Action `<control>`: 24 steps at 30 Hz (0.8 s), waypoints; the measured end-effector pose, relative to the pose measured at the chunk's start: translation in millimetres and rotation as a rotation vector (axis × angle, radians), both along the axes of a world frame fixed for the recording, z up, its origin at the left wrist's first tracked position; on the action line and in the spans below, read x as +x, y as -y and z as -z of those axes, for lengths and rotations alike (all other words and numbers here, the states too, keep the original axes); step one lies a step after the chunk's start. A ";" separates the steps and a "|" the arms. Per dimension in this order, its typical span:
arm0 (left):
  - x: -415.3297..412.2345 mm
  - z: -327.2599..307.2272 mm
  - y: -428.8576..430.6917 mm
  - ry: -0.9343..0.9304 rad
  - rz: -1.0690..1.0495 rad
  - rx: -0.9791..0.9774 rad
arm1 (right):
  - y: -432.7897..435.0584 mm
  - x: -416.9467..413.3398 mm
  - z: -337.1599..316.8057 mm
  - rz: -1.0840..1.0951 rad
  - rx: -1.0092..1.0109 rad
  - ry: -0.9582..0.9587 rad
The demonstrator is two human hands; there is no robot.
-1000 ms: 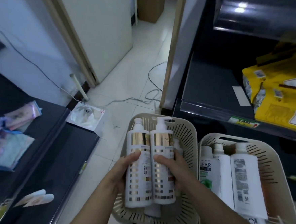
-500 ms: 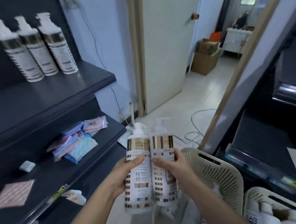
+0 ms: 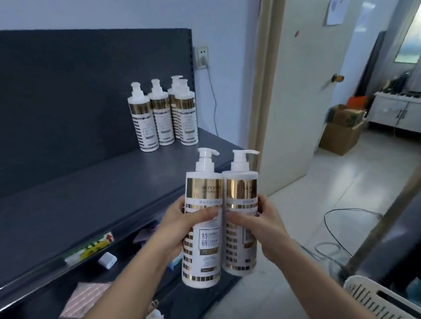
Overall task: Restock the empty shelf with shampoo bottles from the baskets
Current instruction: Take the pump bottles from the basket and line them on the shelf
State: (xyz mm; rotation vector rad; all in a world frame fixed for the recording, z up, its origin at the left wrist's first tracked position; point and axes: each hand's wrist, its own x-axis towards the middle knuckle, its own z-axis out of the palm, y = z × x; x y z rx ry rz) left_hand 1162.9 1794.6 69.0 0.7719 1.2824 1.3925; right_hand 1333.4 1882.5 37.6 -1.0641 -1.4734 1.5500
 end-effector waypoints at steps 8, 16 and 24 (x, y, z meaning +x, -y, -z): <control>-69.7 -57.4 -11.3 -0.080 -0.074 0.150 | -26.7 -78.9 -53.1 -0.054 0.158 -0.037; -111.5 -78.7 -47.8 -0.161 -0.227 0.204 | -80.9 -124.8 -78.1 -0.132 0.307 0.009; -143.7 -79.2 -117.8 -0.309 -0.453 0.159 | -166.3 -168.0 -88.9 -0.276 0.314 -0.022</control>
